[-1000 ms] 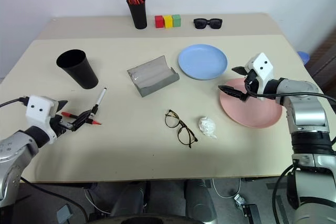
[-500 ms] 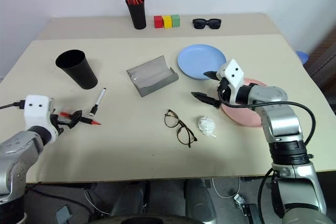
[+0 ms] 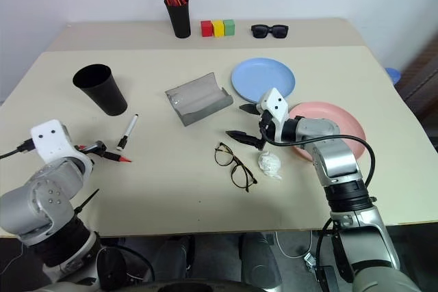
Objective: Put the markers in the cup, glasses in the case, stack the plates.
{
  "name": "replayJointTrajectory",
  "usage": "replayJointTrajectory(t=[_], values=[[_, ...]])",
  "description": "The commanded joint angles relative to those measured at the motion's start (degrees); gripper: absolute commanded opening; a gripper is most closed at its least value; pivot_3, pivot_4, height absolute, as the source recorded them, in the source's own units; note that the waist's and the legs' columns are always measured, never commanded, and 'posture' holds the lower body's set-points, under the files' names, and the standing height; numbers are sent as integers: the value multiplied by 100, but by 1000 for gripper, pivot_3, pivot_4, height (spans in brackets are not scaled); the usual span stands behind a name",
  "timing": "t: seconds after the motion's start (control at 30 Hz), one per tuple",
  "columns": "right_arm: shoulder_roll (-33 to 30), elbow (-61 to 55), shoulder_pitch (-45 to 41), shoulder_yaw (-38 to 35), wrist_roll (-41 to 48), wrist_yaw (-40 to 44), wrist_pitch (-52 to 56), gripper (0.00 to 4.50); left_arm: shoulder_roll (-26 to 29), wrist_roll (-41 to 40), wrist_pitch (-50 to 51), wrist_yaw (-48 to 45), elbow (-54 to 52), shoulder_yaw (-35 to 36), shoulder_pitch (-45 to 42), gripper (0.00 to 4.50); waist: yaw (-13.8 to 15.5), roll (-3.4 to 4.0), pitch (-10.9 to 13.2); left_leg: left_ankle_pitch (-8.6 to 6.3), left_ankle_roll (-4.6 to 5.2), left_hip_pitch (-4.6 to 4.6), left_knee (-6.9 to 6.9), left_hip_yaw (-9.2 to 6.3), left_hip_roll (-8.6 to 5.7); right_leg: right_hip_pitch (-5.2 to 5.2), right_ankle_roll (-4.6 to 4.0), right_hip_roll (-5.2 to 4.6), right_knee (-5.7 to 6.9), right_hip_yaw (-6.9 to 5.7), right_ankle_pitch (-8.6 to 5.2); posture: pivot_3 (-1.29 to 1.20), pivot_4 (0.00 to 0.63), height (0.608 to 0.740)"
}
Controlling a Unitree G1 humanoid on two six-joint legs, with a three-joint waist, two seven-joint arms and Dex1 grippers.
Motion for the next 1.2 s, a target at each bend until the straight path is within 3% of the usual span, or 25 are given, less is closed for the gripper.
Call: replayJointTrajectory(t=[0.03, 0.1, 0.2, 0.43, 0.7, 0.77, 0.83, 0.9, 1.03, 1.2], values=[[4, -65, -11, -69, 56, 34, -150, 4411, -352, 468, 214, 281, 63, 419, -404, 4421, 11, -1, 0, 0, 0, 0, -1, 0, 0, 1, 0, 0, -1, 0, 0, 0, 150, 740], [-10, -124, 56, -91, 72, 22, -149, 4411, -431, 568, 221, 255, 264, 519, -526, 4421, 9, -3, 1, 0, -1, -1, 0, 0, -1, 1, 0, 0, -3, -1, 0, 0, 150, 740], [-52, -306, 175, -101, 182, 79, -18, 4500, -284, 730, 221, 242, 455, 383, -523, 3580, -3, -3, 1, 0, -1, -1, -3, 0, -1, 1, 1, 0, -4, 0, 0, 0, 150, 740], [-388, -952, 508, 102, 382, 710, 31, 4500, -250, 1081, 221, 293, 799, 576, -797, 118, -16, -2, 1, 0, -1, 1, -6, 0, -1, -1, 3, 0, -4, 0, 0, 0, 150, 740], [-217, -873, 509, 206, 197, 531, -218, 4500, -116, 1238, -125, 226, 1090, 657, -1022, 48, -9, -2, 1, 0, -2, 3, -6, 1, -1, 0, 3, 0, -3, 0, 1, 0, 150, 740], [-143, -827, 488, 231, 155, 454, -284, 4500, 70, 1227, -784, 198, 1087, 591, -992, 48, -11, -5, 2, 0, -2, 3, -6, 1, 0, -1, 3, 0, -3, 0, 1, 0, 150, 740], [-59, -777, 453, 248, 114, 374, -342, 4500, 545, 1353, -1782, 112, 1003, 91, -766, 48, -17, -25, 12, 0, -3, 2, -8, 1, 0, -4, 3, 0, -3, 0, 1, 0, 150, 740], [89, -722, 404, 269, 68, 242, -421, 4500, 1057, 1137, -3123, -506, 665, -367, -610, 48, 1, -33, 16, 2, -6, -1, -15, 0, 4, -12, 2, 2, -1, 0, 2, 0, 150, 740], [290, -715, 358, 283, 88, 88, -486, 4500, 1481, 735, -4362, -1193, 524, -655, -586, 48, 81, -33, 16, 6, -15, -6, -14, 3, -3, -2, 1, -9, -16, 0, 2, 0, 150, 740], [869, -795, 68, 232, 209, -424, -416, 4500, 1958, 828, -5660, -1382, 1771, -1209, -1164, 48, 132, -33, 16, 6, -13, -3, -12, 3, -3, -4, 1, -5, -10, 0, 3, 0, 150, 740]])
